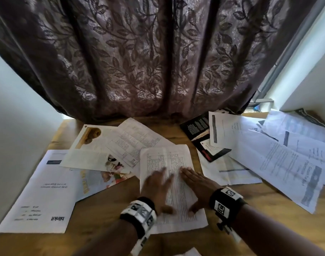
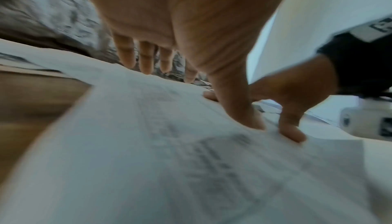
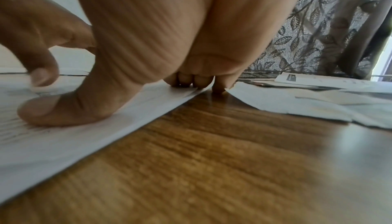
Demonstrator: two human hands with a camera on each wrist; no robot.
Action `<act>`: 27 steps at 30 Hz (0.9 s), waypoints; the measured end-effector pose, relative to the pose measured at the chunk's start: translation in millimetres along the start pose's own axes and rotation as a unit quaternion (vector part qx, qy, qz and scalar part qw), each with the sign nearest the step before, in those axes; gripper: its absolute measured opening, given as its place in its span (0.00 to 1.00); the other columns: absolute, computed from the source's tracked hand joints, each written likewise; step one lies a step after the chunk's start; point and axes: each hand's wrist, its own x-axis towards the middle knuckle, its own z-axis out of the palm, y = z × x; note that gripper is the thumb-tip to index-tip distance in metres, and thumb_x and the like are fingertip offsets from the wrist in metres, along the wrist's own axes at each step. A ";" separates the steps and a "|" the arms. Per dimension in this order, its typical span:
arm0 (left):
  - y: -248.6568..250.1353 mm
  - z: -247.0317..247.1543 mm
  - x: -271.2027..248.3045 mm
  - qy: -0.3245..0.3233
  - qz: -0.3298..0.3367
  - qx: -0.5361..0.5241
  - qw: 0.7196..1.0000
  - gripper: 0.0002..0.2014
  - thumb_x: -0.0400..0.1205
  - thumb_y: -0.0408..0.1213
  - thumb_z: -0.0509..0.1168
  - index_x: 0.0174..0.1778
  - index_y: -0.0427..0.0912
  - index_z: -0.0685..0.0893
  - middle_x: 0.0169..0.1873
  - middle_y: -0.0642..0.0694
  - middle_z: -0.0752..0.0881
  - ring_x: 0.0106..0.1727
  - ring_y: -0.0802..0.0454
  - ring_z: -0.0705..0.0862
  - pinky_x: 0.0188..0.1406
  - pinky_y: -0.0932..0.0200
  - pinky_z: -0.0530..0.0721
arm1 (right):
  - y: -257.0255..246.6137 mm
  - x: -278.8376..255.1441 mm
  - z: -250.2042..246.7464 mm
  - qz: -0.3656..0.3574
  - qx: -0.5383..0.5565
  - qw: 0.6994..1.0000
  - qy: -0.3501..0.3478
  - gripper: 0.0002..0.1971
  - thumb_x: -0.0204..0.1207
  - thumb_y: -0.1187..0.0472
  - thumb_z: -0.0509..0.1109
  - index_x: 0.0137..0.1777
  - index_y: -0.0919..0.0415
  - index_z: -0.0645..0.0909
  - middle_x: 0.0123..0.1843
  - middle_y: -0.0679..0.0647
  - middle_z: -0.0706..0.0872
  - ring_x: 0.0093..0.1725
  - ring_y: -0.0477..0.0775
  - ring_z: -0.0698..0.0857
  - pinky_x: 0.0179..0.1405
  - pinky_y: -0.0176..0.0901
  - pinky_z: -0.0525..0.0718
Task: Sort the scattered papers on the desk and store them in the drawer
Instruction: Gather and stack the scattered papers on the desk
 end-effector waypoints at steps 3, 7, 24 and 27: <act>23.4 19.0 5.7 -0.066 0.033 0.001 0.997 0.70 0.61 0.77 0.68 0.82 0.51 0.27 0.82 0.47 0.25 0.83 0.38 0.27 0.81 0.37 0.33 | 1.4 -0.4 2.2 -0.009 0.005 1.000 0.006 0.72 0.61 0.31 0.80 0.86 0.57 0.30 0.81 0.46 0.24 0.86 0.51 0.31 0.85 0.49 0.37; -5.1 27.0 -17.1 -0.036 -0.010 -0.014 0.999 0.74 0.56 0.83 0.62 0.77 0.50 0.18 0.76 0.54 0.16 0.78 0.45 0.17 0.80 0.41 0.27 | 4.5 -0.1 4.0 -0.025 0.022 0.999 0.020 0.73 0.60 0.31 0.80 0.86 0.59 0.29 0.81 0.47 0.23 0.83 0.49 0.28 0.83 0.45 0.34; -70.7 16.3 -78.5 0.076 -0.090 -0.152 0.981 0.50 0.71 0.55 0.76 0.86 0.49 0.56 0.85 0.52 0.54 0.84 0.54 0.53 0.85 0.49 0.54 | -1.4 -1.7 -7.9 -0.011 0.036 0.999 -0.018 0.79 0.38 0.12 0.58 0.78 0.55 0.19 0.81 0.44 0.21 0.82 0.45 0.27 0.86 0.49 0.39; -106.5 1.0 -102.9 0.138 -0.159 -0.228 0.951 0.41 0.71 0.70 0.63 0.78 0.54 0.70 0.78 0.50 0.71 0.78 0.52 0.68 0.79 0.53 0.65 | -5.3 -7.7 -10.6 0.003 0.037 0.999 -0.012 0.78 0.42 0.14 0.64 0.81 0.51 0.22 0.81 0.41 0.22 0.83 0.44 0.30 0.86 0.46 0.42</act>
